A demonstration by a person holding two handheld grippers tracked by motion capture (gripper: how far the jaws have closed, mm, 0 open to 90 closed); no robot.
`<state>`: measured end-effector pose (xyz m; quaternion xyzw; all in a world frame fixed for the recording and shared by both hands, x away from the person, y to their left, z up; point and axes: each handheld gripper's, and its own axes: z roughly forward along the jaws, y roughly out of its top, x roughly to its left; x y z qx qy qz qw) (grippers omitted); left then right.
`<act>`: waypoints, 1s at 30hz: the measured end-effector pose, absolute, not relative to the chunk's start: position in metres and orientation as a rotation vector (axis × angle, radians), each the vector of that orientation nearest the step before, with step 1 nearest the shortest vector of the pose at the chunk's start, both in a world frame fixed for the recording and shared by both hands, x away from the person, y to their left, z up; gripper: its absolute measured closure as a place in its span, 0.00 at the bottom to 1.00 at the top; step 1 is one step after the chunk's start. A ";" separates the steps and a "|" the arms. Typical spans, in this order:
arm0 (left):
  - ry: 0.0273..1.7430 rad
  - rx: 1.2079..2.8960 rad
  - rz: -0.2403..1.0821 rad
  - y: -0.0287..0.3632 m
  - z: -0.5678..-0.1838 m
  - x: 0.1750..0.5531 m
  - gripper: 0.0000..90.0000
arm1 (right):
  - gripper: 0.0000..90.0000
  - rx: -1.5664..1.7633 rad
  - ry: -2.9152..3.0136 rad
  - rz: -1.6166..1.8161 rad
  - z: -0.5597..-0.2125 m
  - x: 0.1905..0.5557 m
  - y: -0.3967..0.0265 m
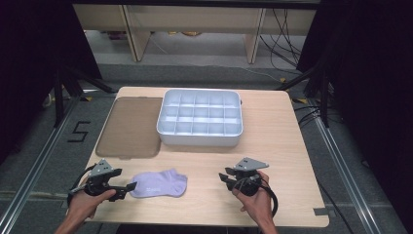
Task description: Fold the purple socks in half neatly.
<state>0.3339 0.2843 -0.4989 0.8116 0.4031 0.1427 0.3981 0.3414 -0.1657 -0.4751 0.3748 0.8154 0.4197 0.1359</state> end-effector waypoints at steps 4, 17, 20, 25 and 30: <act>1.035 2.010 0.379 0.281 -0.501 0.333 0.19 | 0.91 1.005 2.408 1.249 -0.475 0.347 -0.141; 1.035 2.040 0.381 0.281 -0.499 0.333 0.17 | 1.00 0.748 2.609 1.205 -0.483 0.359 -0.055; 1.027 2.047 0.382 0.281 -0.499 0.332 0.17 | 1.00 0.739 2.622 1.182 -0.487 0.362 -0.044; 1.033 2.065 0.366 0.282 -0.499 0.333 0.18 | 1.00 0.723 2.651 1.153 -0.489 0.364 -0.035; 1.039 2.048 0.365 0.283 -0.500 0.334 0.18 | 1.00 0.703 2.670 1.129 -0.496 0.368 -0.022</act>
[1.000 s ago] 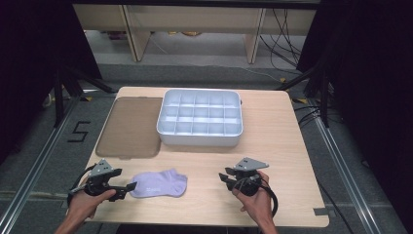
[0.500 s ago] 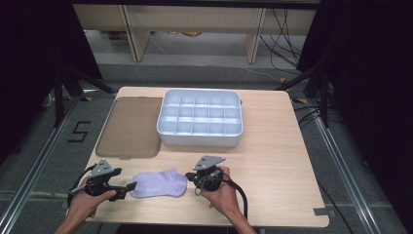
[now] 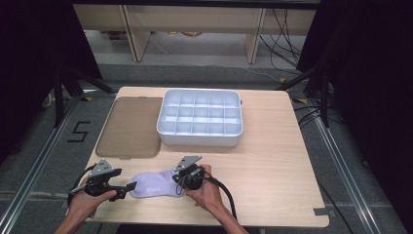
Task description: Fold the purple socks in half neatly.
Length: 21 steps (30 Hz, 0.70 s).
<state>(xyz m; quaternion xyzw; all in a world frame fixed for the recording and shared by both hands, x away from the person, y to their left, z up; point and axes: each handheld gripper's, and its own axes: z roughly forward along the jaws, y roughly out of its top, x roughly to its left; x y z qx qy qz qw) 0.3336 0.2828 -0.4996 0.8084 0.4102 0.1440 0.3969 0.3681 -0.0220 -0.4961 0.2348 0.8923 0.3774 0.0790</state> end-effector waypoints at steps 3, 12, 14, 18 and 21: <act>1.062 2.001 0.357 0.279 -0.501 0.333 0.19 | 1.00 0.697 2.686 1.114 -0.498 0.369 -0.018; 1.012 2.037 0.360 0.281 -0.500 0.334 0.19 | 1.00 0.676 2.743 1.029 -0.507 0.371 -0.009; 1.012 2.042 0.362 0.281 -0.500 0.333 0.19 | 1.00 0.678 2.738 1.011 -0.506 0.371 -0.011; 1.008 2.059 0.347 0.281 -0.500 0.333 0.20 | 1.00 0.689 2.741 1.003 -0.506 0.370 -0.020; 1.000 2.069 0.342 0.281 -0.500 0.333 0.20 | 1.00 0.693 2.735 0.998 -0.506 0.371 -0.030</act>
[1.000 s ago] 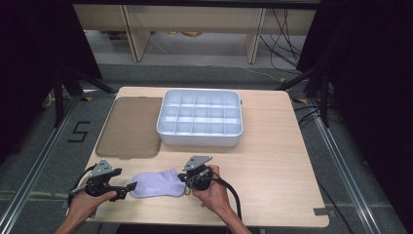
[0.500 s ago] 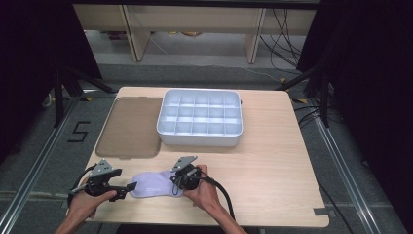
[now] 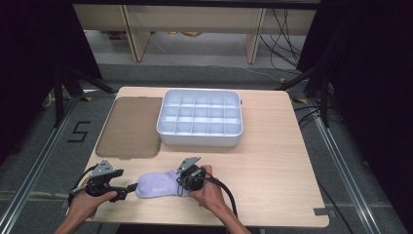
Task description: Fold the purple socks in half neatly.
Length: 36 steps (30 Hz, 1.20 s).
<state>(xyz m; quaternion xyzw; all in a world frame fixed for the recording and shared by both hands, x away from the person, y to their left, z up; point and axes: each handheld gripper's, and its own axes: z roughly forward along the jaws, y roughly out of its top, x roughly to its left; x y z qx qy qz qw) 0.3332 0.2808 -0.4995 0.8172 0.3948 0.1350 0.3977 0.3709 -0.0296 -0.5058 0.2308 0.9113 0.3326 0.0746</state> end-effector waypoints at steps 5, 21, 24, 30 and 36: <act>0.993 2.069 0.326 0.279 -0.499 0.333 0.20 | 1.00 0.712 2.729 0.977 -0.504 0.371 -0.051; 0.974 2.050 0.276 0.245 -0.503 0.335 0.28 | 1.00 0.828 2.695 0.925 -0.501 0.365 -0.110; 0.952 2.056 0.269 0.238 -0.504 0.335 0.30 | 1.00 0.864 2.689 0.934 -0.501 0.361 -0.118; 0.885 2.089 0.249 0.200 -0.507 0.341 0.33 | 1.00 0.834 2.682 0.936 -0.502 0.358 -0.130; 0.857 2.128 0.249 0.182 -0.507 0.347 0.36 | 1.00 0.834 2.670 0.957 -0.502 0.356 -0.134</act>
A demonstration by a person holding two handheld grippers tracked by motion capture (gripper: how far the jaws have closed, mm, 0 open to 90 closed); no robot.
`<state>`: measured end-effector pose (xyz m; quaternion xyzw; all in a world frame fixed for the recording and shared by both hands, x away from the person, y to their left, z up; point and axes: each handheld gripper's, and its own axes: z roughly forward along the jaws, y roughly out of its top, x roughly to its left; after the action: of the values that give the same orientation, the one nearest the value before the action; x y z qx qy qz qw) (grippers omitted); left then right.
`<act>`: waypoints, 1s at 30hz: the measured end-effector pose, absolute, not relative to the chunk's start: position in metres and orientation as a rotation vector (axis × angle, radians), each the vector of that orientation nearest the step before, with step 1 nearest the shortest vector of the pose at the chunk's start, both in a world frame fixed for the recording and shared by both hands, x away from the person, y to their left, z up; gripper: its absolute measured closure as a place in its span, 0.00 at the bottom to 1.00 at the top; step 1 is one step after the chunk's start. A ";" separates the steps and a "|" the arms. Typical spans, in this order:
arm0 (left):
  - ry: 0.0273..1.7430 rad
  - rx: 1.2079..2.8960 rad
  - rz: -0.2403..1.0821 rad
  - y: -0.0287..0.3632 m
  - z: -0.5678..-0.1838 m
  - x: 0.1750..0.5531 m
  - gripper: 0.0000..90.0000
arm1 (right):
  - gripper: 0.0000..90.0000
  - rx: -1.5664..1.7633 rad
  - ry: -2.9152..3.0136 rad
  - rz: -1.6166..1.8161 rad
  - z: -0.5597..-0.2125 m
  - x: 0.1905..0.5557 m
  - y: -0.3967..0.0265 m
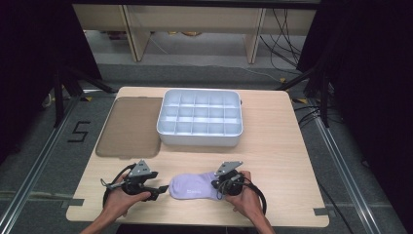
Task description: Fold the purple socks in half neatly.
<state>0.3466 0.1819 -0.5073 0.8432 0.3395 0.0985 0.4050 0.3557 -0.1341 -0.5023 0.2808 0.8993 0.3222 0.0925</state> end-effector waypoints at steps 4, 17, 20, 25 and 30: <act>0.857 2.133 0.234 0.168 -0.511 0.349 0.40 | 1.00 0.848 2.689 0.952 -0.501 0.354 -0.136; 0.794 2.212 0.216 0.144 -0.514 0.354 0.55 | 1.00 0.847 2.690 0.946 -0.501 0.353 -0.135; 0.782 2.206 0.200 0.142 -0.514 0.353 0.68 | 1.00 0.860 2.685 0.941 -0.501 0.353 -0.135; 0.738 2.193 0.192 0.139 -0.515 0.350 0.88 | 1.00 0.839 2.685 0.950 -0.501 0.353 -0.135; 0.704 2.192 0.183 0.138 -0.514 0.349 0.89 | 1.00 0.825 2.657 0.993 -0.498 0.349 -0.132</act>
<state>0.3486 0.1379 -0.5138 0.8681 0.2787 0.0726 0.4042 0.3493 -0.1323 -0.4979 0.2780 0.8955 0.3346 0.0938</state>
